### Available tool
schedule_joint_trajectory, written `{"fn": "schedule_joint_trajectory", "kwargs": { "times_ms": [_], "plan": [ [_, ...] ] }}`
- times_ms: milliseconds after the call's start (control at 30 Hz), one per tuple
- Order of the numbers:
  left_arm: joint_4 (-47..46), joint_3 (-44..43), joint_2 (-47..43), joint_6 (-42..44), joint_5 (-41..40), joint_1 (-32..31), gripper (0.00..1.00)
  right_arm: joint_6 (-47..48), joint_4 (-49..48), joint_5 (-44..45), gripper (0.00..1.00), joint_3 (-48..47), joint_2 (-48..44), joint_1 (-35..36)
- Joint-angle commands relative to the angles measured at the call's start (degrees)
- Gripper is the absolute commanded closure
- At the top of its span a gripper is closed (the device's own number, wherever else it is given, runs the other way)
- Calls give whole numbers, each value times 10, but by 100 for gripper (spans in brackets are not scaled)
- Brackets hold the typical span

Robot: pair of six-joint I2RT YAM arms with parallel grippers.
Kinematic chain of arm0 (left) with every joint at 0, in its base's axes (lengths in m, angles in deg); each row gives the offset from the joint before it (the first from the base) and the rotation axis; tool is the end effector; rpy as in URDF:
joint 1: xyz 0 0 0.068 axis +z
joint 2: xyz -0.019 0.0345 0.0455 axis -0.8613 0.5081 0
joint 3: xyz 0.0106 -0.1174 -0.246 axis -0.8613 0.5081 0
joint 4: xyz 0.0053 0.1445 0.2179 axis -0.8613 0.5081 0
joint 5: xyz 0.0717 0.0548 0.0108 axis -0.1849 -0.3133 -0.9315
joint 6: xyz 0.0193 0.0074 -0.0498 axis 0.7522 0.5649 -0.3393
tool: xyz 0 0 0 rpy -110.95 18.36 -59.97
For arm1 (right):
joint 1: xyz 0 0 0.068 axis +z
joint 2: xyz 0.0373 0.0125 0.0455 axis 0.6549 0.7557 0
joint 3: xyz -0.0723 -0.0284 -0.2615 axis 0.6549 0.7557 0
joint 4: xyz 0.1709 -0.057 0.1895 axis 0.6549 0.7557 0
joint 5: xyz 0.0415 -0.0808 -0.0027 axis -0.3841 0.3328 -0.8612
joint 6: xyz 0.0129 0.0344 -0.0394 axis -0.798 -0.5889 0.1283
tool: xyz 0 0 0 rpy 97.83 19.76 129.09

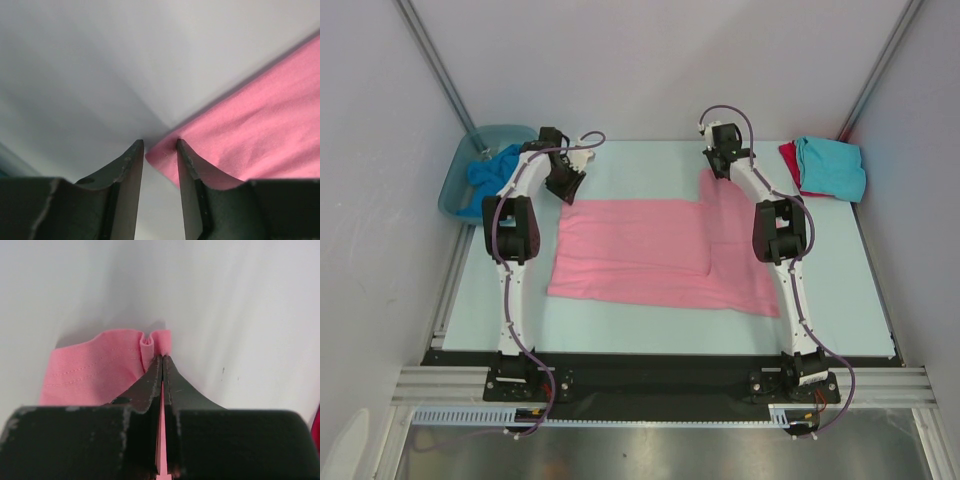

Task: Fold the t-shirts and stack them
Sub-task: Fold the tshirt

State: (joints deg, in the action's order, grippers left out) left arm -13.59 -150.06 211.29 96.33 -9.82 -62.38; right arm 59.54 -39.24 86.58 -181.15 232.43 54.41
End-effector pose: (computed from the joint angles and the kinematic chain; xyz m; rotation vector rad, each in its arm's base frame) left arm 0.5198 -0.0335 0.1658 0.9114 2.5778 -0.1257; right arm 0.5670 0.1290 0.1594 -0.5549 2.2449 -0.2766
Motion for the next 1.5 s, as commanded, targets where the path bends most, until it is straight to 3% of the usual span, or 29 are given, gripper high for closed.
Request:
{"fn": "schedule_joint_trajectory", "kwargs": {
  "times_ms": [0,100,133,167,533,933,1467],
  "plan": [
    [70,7,24,-1,4,5,62,6,-9,8,100,0,-49,0],
    [73,9,25,-2,1,5,75,4,-9,8,100,0,-50,0],
    [72,7,29,-4,-3,5,94,5,-9,8,100,1,-50,1],
    [73,1,30,-9,-4,5,100,5,-10,10,100,1,-50,1],
    [2,1,-32,-18,-23,4,100,19,-8,15,100,22,-75,-4],
    [-13,10,-83,0,-25,-8,100,53,-9,23,100,30,-118,-21],
    [-17,72,-143,57,-22,-9,100,110,94,-93,100,168,-241,-87]
  ]
}}
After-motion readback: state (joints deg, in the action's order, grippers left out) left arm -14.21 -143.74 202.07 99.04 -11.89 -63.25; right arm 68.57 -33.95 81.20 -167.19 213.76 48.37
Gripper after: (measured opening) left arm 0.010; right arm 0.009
